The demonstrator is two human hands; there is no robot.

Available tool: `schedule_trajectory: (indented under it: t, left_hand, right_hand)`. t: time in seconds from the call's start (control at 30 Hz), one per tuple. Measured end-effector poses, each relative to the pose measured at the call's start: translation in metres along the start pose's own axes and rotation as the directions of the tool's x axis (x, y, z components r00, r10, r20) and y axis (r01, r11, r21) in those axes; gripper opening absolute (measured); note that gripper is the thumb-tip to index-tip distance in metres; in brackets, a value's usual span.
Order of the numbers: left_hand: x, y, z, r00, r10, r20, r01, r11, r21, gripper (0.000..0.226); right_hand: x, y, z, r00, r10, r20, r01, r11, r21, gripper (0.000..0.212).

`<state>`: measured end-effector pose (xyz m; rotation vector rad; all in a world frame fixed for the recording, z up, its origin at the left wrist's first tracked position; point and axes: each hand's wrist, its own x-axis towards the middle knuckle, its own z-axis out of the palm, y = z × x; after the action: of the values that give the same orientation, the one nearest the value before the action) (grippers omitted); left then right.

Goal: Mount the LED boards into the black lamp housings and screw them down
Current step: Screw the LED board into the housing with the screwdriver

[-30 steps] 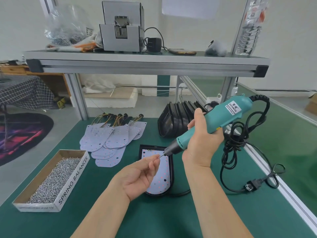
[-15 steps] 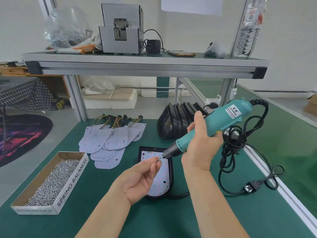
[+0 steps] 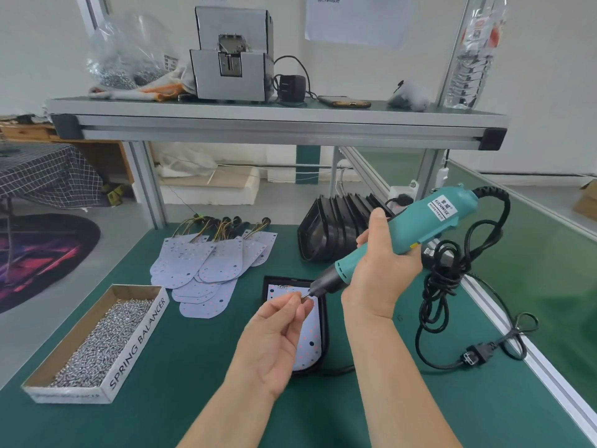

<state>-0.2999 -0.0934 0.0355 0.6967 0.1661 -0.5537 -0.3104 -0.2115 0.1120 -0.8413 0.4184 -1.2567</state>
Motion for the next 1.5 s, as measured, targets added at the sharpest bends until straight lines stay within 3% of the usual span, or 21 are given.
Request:
schedule_trajectory:
  t: [0.17,0.4,0.53,0.63,0.7,0.77,0.87,1.0,1.23,1.5]
  left_hand:
    - [-0.001,0.002,0.006,0.997,0.075,-0.004,-0.075,0.992,0.097,0.003]
    - [0.002,0.005,-0.002,1.0,0.01,0.002,-0.01,0.991,0.135,0.006]
    - [0.006,0.015,-0.006,0.998,0.016,0.052,-0.026,0.98,0.197,0.033]
    - [0.018,0.03,-0.015,0.996,0.083,-0.042,-0.067,0.951,0.301,0.035]
    - [0.035,0.04,-0.027,0.965,0.208,-0.157,-0.112,0.874,0.473,0.032]
    - [0.052,0.045,-0.038,0.928,0.302,-0.219,-0.067,0.712,0.699,0.034]
    - [0.067,0.038,-0.049,0.943,0.262,-0.206,0.079,0.422,0.903,0.053]
    - [0.078,0.029,-0.04,0.968,0.185,-0.172,0.132,0.212,0.968,0.048]
    - [0.095,0.026,-0.038,0.982,0.064,-0.176,0.146,0.323,0.935,0.063]
    - [0.1,0.023,-0.043,0.976,0.087,-0.201,0.164,0.314,0.935,0.055]
  right_hand:
    - [0.009,0.009,-0.007,0.989,0.134,-0.065,-0.132,0.99,0.04,0.018]
    - [0.01,0.013,-0.006,0.994,0.112,0.017,-0.113,0.993,0.034,0.023]
    - [0.014,0.016,-0.005,0.993,0.118,0.017,-0.119,0.992,0.031,0.022]
    - [0.018,0.02,0.0,0.995,0.093,0.033,-0.093,0.996,0.016,0.023]
    - [0.021,0.024,0.004,0.997,0.064,0.05,-0.064,0.998,-0.006,0.026]
    - [0.023,0.029,0.01,0.997,0.039,0.071,-0.037,0.999,-0.034,0.027]
    - [0.024,0.041,0.019,0.994,0.008,0.109,0.0,0.998,-0.069,0.025]
    - [0.023,0.062,0.031,0.988,0.002,0.155,0.024,0.986,-0.166,0.027]
    - [0.017,0.102,0.042,0.967,0.031,0.252,0.048,0.952,-0.302,0.029]
    - [0.016,0.127,0.042,0.952,0.019,0.304,0.098,0.926,-0.364,0.036]
